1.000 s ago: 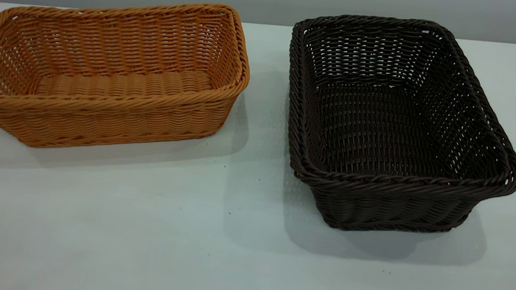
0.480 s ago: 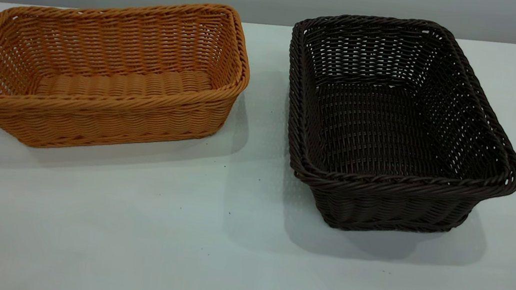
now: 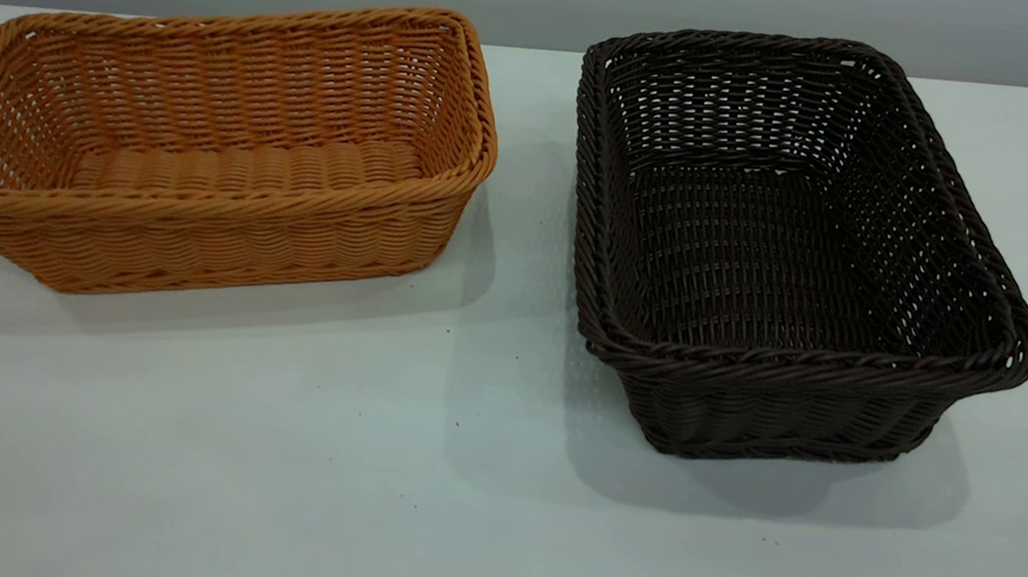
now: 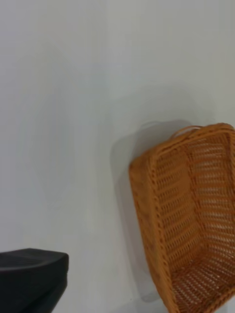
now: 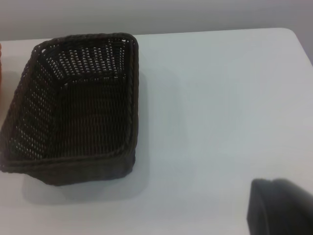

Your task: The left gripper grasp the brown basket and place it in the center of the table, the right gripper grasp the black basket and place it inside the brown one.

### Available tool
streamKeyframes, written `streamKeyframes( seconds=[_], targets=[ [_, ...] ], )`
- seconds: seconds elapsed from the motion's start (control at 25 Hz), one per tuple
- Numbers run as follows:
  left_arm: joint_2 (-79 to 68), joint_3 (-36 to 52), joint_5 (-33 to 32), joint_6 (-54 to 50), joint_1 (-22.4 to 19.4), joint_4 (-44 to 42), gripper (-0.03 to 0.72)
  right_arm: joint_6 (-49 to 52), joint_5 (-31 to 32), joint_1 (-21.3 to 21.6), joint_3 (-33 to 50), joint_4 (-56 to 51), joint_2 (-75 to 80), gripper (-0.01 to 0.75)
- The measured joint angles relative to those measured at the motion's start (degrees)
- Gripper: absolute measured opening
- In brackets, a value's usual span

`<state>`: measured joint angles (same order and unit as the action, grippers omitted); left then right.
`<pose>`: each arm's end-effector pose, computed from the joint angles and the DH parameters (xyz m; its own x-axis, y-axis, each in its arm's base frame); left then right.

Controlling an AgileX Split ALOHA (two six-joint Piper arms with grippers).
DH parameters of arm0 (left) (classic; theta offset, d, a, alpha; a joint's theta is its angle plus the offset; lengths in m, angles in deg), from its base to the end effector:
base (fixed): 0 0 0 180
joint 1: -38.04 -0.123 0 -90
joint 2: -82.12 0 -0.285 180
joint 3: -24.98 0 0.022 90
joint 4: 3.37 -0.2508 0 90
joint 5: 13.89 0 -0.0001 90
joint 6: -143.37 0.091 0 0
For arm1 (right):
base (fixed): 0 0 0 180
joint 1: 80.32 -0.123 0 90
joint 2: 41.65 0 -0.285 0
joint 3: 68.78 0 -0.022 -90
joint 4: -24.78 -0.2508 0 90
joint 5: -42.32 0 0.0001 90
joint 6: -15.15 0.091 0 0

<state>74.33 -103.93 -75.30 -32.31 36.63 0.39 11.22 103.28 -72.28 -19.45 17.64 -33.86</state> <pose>-0.0005 -0.0053 0.2642 -0.5018 0.0315 -0.8644 0.0473 0.9988 0.0090 -0.0024 0.0103 0.2739 -0.4635 0.0576 -0.8842 0.0403 0.9982 0.0439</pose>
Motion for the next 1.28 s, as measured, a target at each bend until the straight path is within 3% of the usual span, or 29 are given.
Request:
streamKeyframes(
  seconds=[0.08, 0.2, 0.44, 0.6, 0.76, 1.0, 1.28],
  targets=[
    [0.0, -0.44, 0.69, 1.58, 0.0, 1.09, 0.015, -0.23, 0.7, 0.0, -0.47, 0.0, 0.0, 0.033],
    [-0.48, -2.44, 0.61, 3.3, 0.0, 5.39, 0.097, -0.51, 3.33, 0.0, -2.23, -1.73, 0.0, 0.099],
    [-6.15, -6.94, 0.94, 11.35, 0.0, 12.33, 0.389, -1.89, 8.78, 0.0, -6.8, -7.34, 4.9, 0.345],
    [-11.58, -8.4, 3.88, 15.49, 0.0, 11.35, 0.507, -1.29, 9.02, 0.0, -9.55, -14.74, 11.46, 0.485],
    [-17.11, -8.66, 8.01, 21.53, 0.0, 8.51, 0.531, -4.05, 7.9, 0.0, -10.08, -22.99, 18.7, 0.519],
    [-27.42, -8.74, 15.89, 25.36, 1.55, 7.6, 0.533, -11.07, -1.47, 0.0, -10.12, -35.33, 29.35, 0.521],
    [-42.85, -11.4, 16.71, 31.63, 6.78, 7.64, 0.533, -17.83, -4.2, 0.0, -10.12, -49.33, 40.12, 0.521]
  ],
)
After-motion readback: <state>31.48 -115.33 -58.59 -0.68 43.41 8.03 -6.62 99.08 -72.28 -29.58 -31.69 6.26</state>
